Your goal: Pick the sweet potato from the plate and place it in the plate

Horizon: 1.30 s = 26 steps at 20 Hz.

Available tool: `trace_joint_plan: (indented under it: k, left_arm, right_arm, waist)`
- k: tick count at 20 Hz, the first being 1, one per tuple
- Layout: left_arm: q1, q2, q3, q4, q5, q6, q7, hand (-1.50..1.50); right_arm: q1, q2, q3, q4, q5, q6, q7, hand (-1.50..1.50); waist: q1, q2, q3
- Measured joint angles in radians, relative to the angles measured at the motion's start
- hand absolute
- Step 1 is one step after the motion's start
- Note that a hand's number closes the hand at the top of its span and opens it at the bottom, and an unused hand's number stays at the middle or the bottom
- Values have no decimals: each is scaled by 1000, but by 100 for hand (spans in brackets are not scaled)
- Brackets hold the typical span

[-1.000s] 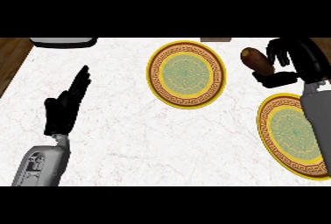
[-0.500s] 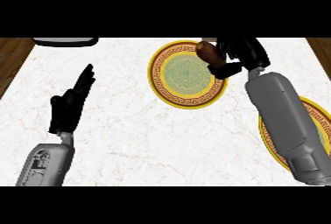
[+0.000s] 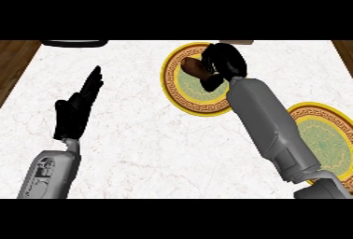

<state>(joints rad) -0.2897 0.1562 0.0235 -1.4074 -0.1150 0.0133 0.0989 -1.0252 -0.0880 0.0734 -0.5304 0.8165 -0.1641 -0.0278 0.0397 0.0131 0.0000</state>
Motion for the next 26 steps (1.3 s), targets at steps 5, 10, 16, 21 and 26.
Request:
trace_joint_plan:
  k: [5,10,16,21,26]
  left_arm:
    - [3,0,-4,-12,1,-9,1,0]
    - [-9,-4,-6,-3,-6,-6,-3,0]
    - [-22,5,10,21,0,-13,-14,0]
    - [-6,10,16,-2,6,-16,4,0]
    - [17,-4,4,-9,-10,-1,-1,0]
  right_arm:
    - [-33,45,-62,155,-36,-41,-13,-150]
    - [-59,69,-119,250,-82,-79,-76,-150]
    - [-72,75,-252,238,-225,-81,-198,-150]
    - [-63,22,-373,208,-343,-83,-253,-150]
    - [-20,-69,-454,191,-425,-52,-295,-150]
  waist:
    - [13,7,1]
    - [20,11,1]
    - [13,10,2]
    - [-2,1,1]
    - [-17,-4,1]
